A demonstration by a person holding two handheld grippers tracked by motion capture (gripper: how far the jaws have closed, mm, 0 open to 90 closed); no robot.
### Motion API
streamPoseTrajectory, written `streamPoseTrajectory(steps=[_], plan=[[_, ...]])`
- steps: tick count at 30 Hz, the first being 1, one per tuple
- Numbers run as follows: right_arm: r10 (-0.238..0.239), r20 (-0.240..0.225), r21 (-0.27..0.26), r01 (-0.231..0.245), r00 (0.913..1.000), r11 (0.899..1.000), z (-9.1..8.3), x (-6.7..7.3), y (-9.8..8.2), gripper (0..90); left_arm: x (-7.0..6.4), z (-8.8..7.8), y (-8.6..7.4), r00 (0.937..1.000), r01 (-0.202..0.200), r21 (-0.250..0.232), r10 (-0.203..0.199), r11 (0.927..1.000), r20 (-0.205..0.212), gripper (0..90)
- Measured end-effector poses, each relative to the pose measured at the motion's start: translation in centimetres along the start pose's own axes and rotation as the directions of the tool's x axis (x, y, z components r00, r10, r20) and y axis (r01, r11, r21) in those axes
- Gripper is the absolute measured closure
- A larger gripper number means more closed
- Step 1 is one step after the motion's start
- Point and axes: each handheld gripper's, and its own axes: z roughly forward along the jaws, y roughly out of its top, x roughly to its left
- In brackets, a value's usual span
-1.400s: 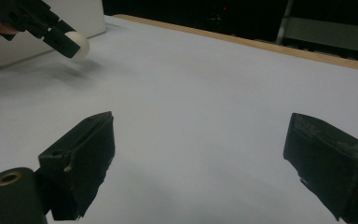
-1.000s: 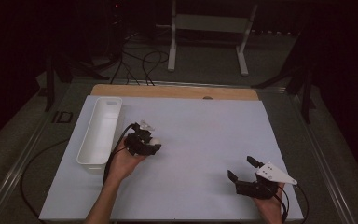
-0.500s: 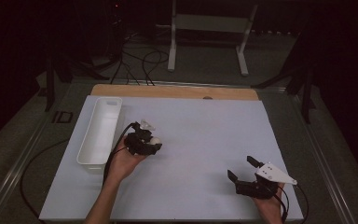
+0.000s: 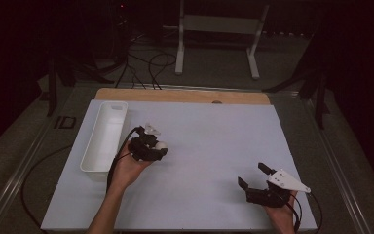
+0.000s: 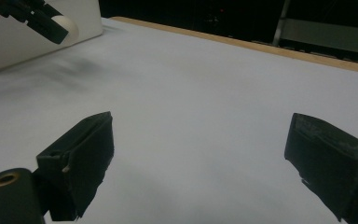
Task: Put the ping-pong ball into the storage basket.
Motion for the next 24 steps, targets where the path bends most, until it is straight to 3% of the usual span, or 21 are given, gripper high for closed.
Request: streamPoseTrajectory(steps=[24], plan=[[-0.003, 0.017, -0.008, 0.003, 0.9999, 1.000, 0.0, -0.2, -0.1, 7.7, -0.1, -1.5, 0.4, 0.9998, -0.007, -0.029, 0.007, 0.9996, -0.016, 51.4]])
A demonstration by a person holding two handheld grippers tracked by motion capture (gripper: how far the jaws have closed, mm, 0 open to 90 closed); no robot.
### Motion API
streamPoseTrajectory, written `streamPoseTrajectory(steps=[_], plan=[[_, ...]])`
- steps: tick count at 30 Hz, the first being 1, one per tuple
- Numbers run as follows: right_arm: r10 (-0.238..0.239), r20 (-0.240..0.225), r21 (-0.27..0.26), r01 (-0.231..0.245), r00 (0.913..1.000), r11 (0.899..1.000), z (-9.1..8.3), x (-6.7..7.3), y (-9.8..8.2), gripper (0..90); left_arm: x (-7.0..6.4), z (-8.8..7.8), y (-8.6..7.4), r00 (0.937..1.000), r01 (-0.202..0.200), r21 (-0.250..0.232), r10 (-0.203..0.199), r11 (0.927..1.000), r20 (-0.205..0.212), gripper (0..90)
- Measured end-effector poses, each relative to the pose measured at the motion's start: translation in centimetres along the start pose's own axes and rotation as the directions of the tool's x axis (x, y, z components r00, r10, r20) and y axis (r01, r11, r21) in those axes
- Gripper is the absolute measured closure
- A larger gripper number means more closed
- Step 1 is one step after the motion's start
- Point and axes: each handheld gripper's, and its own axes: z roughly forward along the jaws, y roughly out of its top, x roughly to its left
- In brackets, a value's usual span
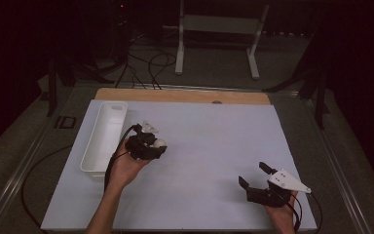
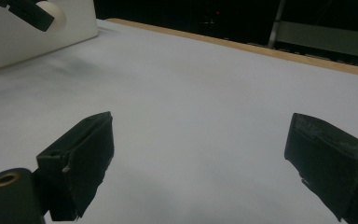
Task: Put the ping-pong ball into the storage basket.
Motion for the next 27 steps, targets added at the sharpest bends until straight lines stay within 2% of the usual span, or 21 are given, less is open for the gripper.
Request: streamPoseTrajectory(steps=[27], plan=[[0.001, -0.001, 0.006, -0.001, 1.0000, 1.000, 0.12, 0.01, -0.07, 7.8, 0.27, -0.88, 0.17, 0.9999, -0.009, -0.010, 0.009, 0.9999, -0.014, 51.4]])
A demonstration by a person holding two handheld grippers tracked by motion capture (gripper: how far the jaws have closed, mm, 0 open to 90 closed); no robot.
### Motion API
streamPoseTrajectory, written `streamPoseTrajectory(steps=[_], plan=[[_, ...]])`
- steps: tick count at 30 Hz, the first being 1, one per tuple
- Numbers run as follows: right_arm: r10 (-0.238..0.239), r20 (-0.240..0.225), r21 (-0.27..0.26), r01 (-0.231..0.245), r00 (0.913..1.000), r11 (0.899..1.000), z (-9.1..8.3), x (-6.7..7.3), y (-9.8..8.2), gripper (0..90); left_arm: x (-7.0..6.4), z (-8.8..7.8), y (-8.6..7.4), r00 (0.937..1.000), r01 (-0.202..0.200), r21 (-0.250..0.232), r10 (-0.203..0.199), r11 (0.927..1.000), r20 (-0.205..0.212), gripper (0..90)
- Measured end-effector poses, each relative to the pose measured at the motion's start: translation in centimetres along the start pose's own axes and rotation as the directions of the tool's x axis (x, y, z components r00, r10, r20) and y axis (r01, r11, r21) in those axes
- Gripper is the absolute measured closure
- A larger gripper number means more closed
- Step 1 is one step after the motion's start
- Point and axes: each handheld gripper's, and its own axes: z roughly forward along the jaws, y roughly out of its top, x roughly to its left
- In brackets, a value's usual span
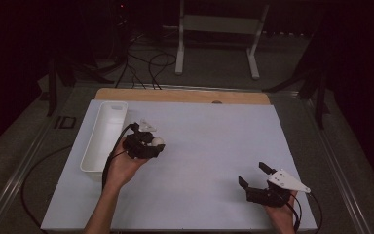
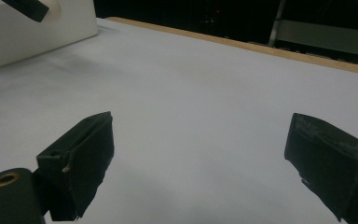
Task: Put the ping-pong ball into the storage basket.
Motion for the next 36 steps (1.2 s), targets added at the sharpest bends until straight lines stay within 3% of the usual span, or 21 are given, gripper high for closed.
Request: streamPoseTrajectory(steps=[36], plan=[[0.000, -0.002, 0.006, 0.000, 1.0000, 1.000, 0.1, 0.1, 0.0, 7.8, 0.7, -1.2, 0.0, 0.9996, 0.018, -0.024, -0.018, 0.9996, -0.022, 51.4]])
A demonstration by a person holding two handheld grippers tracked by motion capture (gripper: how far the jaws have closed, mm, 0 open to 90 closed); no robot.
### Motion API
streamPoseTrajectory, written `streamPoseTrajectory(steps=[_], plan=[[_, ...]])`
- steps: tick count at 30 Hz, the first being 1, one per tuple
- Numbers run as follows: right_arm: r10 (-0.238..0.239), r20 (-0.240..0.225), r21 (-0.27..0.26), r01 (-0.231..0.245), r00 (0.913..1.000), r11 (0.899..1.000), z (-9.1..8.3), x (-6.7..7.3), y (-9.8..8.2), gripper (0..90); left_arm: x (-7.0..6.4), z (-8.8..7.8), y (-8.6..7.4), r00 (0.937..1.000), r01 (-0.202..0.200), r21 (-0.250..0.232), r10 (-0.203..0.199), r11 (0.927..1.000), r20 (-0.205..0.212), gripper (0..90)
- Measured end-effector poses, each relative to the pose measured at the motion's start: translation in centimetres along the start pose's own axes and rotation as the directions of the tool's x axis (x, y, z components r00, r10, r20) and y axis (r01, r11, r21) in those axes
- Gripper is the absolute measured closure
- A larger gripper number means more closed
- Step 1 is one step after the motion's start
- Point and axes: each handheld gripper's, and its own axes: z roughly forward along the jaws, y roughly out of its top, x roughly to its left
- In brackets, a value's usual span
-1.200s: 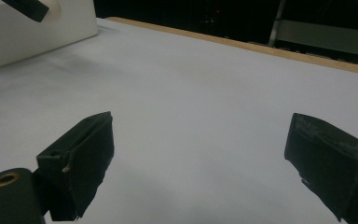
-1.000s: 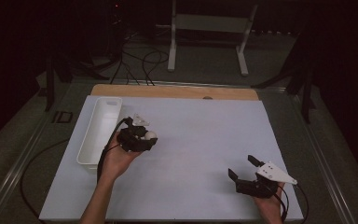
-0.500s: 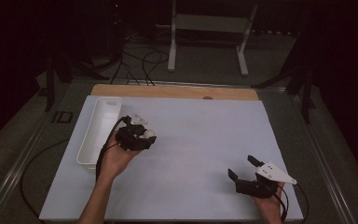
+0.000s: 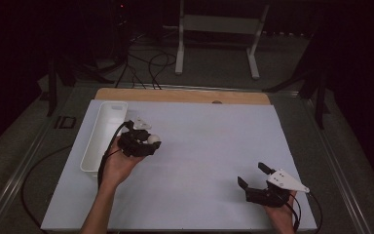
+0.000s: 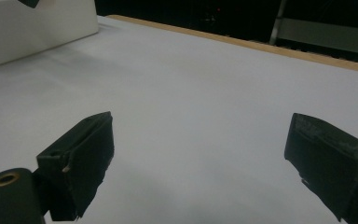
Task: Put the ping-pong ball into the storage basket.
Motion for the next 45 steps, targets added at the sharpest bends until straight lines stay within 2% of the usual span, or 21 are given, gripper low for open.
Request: streamPoseTrajectory(steps=[45], plan=[[0.003, 0.000, 0.000, -0.003, 1.0000, 1.000, 0.0, -0.1, 0.0, 7.8, 1.5, -1.2, -0.4, 0.9993, 0.034, -0.019, -0.035, 0.9992, -0.017, 51.5]])
